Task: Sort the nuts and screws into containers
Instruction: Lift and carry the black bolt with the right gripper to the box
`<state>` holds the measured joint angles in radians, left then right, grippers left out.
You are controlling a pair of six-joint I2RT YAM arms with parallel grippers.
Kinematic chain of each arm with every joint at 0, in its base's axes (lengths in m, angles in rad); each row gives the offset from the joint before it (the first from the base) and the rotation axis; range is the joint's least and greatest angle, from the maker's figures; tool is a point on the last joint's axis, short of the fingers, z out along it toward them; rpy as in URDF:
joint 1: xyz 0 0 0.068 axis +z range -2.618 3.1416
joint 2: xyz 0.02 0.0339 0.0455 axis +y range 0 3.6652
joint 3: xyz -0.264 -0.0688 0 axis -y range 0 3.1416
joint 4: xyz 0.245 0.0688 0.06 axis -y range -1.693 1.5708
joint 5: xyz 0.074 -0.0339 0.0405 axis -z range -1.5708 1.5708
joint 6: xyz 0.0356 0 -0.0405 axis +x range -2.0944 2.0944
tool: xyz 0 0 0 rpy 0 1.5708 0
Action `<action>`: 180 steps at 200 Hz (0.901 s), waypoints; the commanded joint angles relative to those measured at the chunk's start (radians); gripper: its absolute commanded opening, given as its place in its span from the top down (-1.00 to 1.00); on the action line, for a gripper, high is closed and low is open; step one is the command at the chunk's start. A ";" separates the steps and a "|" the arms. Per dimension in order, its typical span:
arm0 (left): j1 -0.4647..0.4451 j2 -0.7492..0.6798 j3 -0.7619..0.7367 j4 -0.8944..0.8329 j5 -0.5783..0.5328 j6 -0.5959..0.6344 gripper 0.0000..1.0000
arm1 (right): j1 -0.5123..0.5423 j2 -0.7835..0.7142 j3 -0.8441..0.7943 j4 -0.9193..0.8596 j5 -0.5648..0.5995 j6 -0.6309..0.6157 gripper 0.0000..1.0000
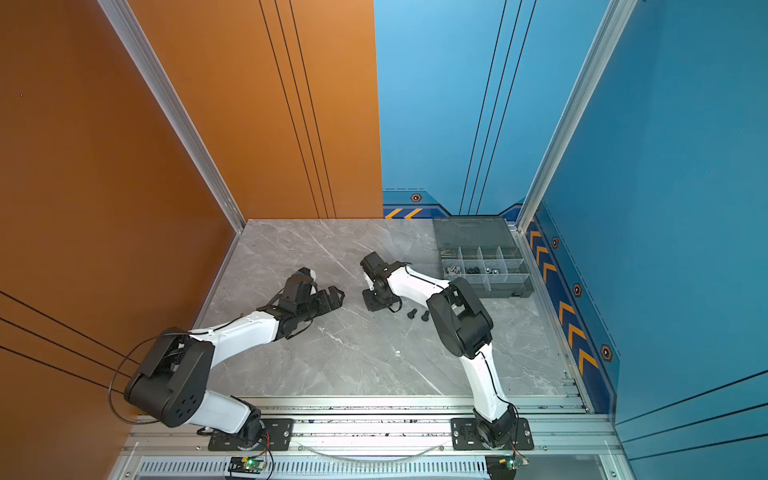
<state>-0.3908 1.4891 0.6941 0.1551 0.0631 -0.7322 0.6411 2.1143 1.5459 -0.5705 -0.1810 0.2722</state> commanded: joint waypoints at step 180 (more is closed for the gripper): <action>-0.022 0.065 0.078 0.027 0.049 -0.011 -0.96 | -0.489 -0.383 -0.260 -0.038 0.125 0.030 1.00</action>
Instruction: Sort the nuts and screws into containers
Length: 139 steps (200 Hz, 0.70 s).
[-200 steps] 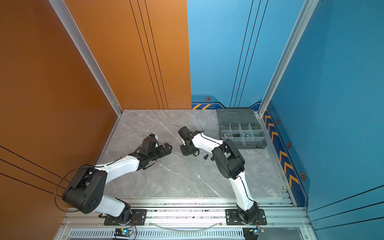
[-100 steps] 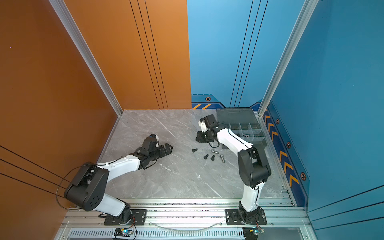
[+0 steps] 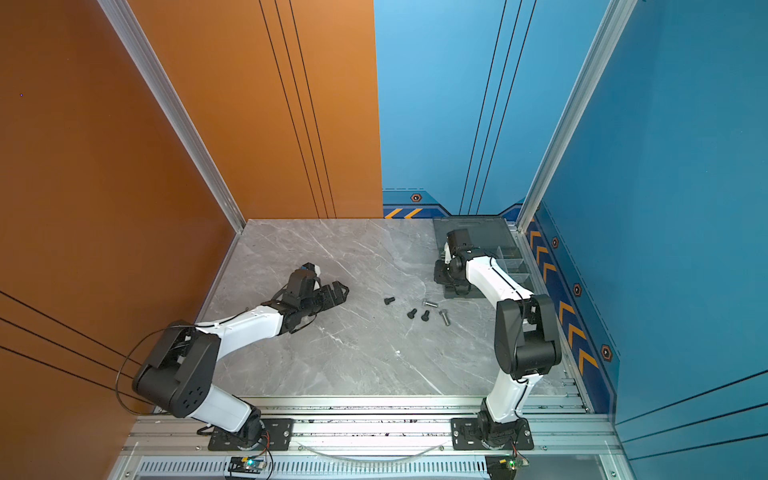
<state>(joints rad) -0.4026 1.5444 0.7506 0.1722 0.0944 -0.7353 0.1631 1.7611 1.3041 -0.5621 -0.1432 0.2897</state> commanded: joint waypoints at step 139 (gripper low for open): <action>-0.024 0.043 0.047 0.018 0.024 -0.010 -0.96 | -0.044 0.028 0.006 -0.060 0.162 -0.019 1.00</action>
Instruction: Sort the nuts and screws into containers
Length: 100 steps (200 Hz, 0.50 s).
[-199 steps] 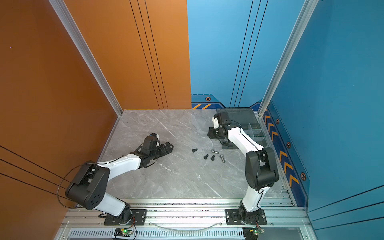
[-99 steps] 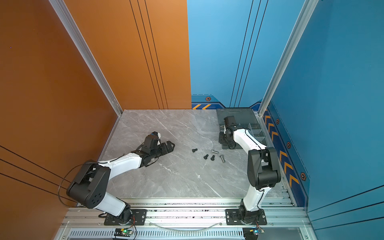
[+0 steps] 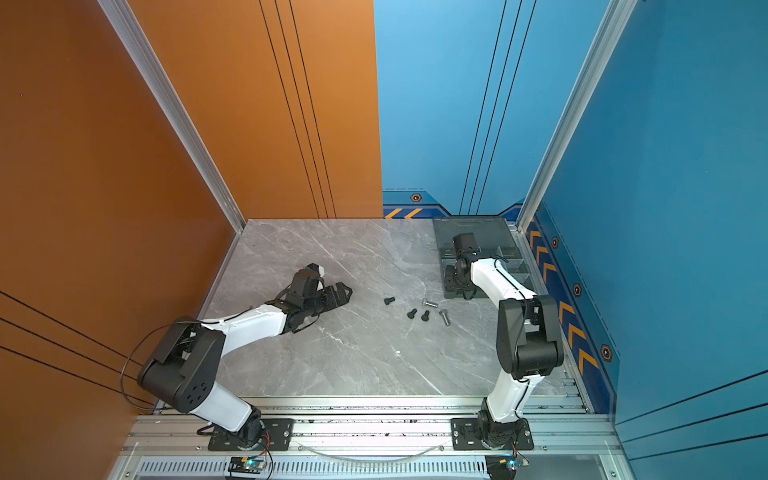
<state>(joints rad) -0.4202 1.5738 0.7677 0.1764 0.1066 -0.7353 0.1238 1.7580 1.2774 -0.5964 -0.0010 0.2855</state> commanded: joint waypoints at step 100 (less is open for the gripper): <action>-0.006 0.031 0.040 0.014 0.018 -0.012 -0.96 | 0.008 0.086 0.056 -0.028 0.020 -0.011 0.63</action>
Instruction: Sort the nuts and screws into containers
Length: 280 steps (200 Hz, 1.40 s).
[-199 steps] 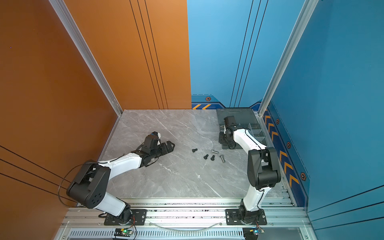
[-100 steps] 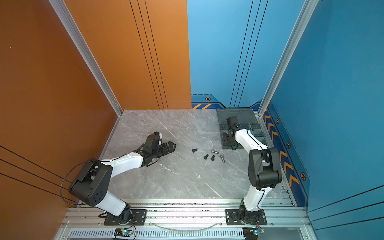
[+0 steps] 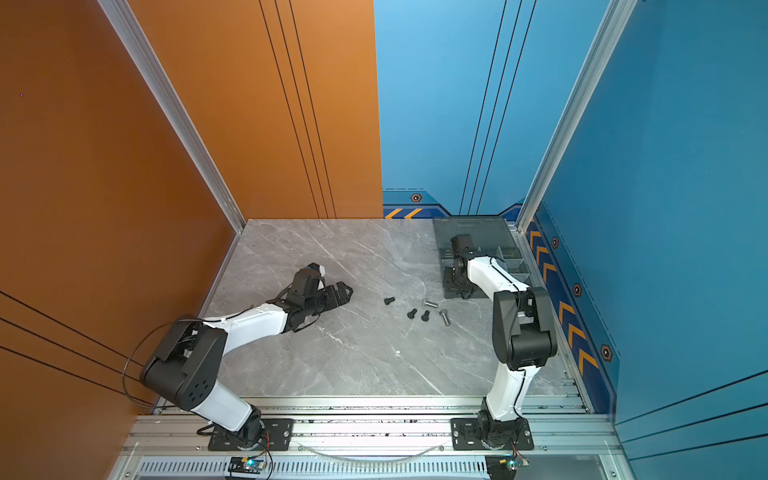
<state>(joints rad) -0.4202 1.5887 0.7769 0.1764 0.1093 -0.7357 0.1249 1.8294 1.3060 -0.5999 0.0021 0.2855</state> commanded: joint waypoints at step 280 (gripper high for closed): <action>0.034 -0.017 -0.011 0.051 0.071 -0.028 -0.96 | 0.343 0.077 0.146 -0.012 -0.323 -0.122 -0.08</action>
<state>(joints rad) -0.3969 1.6154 0.7868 0.2211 0.1696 -0.7578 0.4332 1.8603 1.3979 -0.6178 -0.2985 0.1604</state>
